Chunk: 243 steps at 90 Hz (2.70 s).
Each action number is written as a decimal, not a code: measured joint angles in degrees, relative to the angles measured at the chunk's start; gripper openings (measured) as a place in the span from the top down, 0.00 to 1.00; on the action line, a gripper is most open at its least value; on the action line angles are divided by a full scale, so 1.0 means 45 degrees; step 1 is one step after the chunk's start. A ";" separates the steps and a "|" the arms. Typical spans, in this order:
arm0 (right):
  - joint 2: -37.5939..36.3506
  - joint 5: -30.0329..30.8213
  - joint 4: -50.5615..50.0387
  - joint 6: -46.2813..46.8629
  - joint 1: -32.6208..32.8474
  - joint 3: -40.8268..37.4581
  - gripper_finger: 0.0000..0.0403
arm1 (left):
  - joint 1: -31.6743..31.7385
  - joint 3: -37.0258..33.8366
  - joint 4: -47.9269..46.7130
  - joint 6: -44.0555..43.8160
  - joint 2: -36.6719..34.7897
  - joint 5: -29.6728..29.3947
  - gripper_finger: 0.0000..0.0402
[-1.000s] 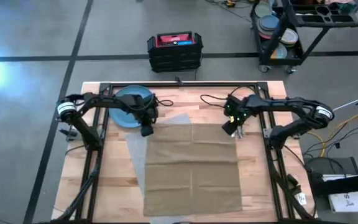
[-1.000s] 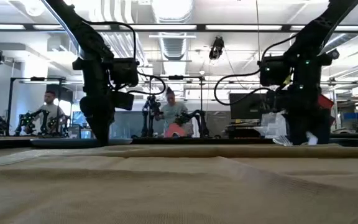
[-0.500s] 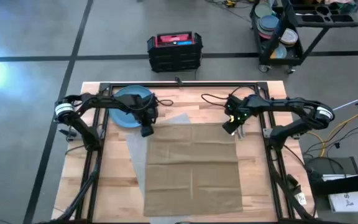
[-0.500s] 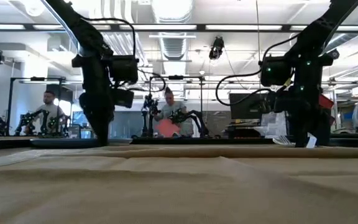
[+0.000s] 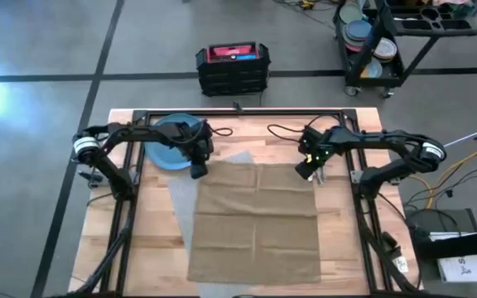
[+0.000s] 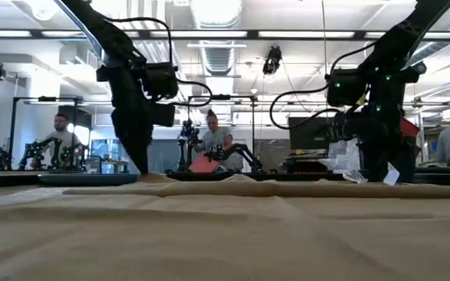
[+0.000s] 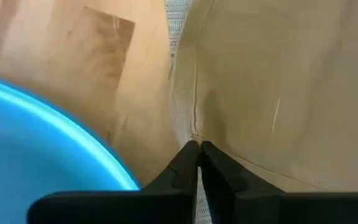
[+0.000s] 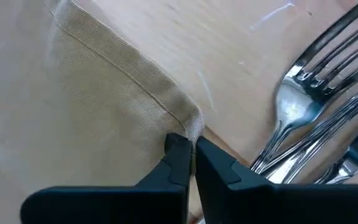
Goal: Set table place
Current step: Fold the brown table napkin
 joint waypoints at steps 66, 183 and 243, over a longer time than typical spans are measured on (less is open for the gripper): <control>-0.3846 -0.0585 -0.1259 0.1326 -0.0010 0.0078 1.00 | 0.0053 0.1815 -0.2336 0.0962 -0.0189 -0.1131 1.00; -0.7585 0.0794 -0.2383 0.6326 0.6665 0.2623 1.00 | -0.2124 0.1878 -0.6260 -0.2485 -0.7081 0.0710 1.00; -0.7135 0.1756 -0.1991 0.8691 1.1304 0.2603 1.00 | -0.6314 0.0905 -0.4767 -0.7105 -0.7363 0.0648 1.00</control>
